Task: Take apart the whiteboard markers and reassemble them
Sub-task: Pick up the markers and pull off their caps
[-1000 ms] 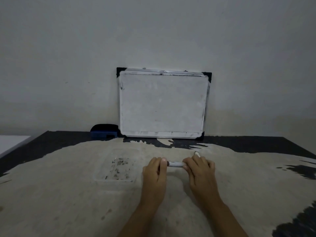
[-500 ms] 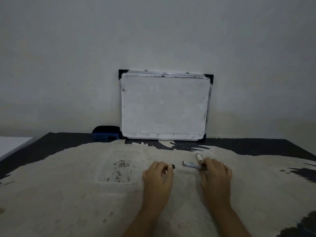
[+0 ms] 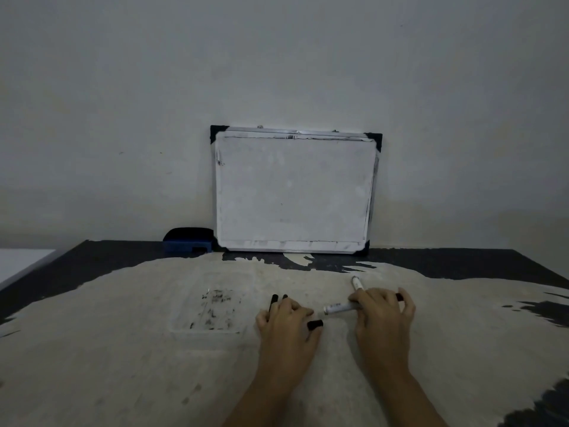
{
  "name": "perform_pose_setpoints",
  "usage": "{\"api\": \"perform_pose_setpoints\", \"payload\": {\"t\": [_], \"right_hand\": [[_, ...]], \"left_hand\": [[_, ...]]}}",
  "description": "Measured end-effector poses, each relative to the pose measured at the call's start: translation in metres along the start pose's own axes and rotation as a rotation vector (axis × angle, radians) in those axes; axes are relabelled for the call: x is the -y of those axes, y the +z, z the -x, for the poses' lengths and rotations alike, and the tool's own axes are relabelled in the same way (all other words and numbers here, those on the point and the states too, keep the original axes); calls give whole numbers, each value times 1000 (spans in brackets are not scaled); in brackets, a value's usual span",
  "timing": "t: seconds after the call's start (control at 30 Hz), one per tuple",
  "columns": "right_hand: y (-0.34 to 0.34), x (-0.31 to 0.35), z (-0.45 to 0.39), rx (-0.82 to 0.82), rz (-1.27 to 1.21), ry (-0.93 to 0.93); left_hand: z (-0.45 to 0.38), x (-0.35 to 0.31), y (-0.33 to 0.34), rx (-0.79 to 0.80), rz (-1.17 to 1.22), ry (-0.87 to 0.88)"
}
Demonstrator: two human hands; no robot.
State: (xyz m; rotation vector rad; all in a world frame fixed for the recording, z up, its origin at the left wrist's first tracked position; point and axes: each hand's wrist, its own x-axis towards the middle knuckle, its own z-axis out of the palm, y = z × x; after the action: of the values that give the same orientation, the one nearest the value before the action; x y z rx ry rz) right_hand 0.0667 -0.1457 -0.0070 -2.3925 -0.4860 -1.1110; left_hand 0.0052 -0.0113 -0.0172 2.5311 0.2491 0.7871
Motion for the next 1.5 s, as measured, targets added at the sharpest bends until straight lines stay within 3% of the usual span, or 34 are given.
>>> {"api": "perform_pose_setpoints", "payload": {"t": [0.13,0.33,0.77,0.87,1.03,1.1,1.27,1.33,1.43,1.5], "right_hand": [[-8,8,-4,-204,17,-139],[-7,19,-1,-249,35,-335],[0,16,2,-226,9,-349],[-1,18,1,-226,-109,-218],[-10,32,0,-110,-768,398],[-10,32,0,6,-908,517],[-8,34,1,151,-1017,510],[-10,38,2,76,-1003,486],[-19,50,2,-201,-974,466],[-19,56,4,-244,-943,433]], "left_hand": [[0,-3,-3,14,39,31],[1,-7,-7,87,98,70],[0,-7,-11,79,144,76],[-1,-6,-10,44,188,54],[-6,-1,-10,-51,278,-70],[-6,-1,-9,-38,264,-67],[-5,-3,-8,48,163,27],[-5,-3,-8,57,186,33],[-5,-2,-7,52,243,14],[-4,0,-6,46,278,-40]]}}
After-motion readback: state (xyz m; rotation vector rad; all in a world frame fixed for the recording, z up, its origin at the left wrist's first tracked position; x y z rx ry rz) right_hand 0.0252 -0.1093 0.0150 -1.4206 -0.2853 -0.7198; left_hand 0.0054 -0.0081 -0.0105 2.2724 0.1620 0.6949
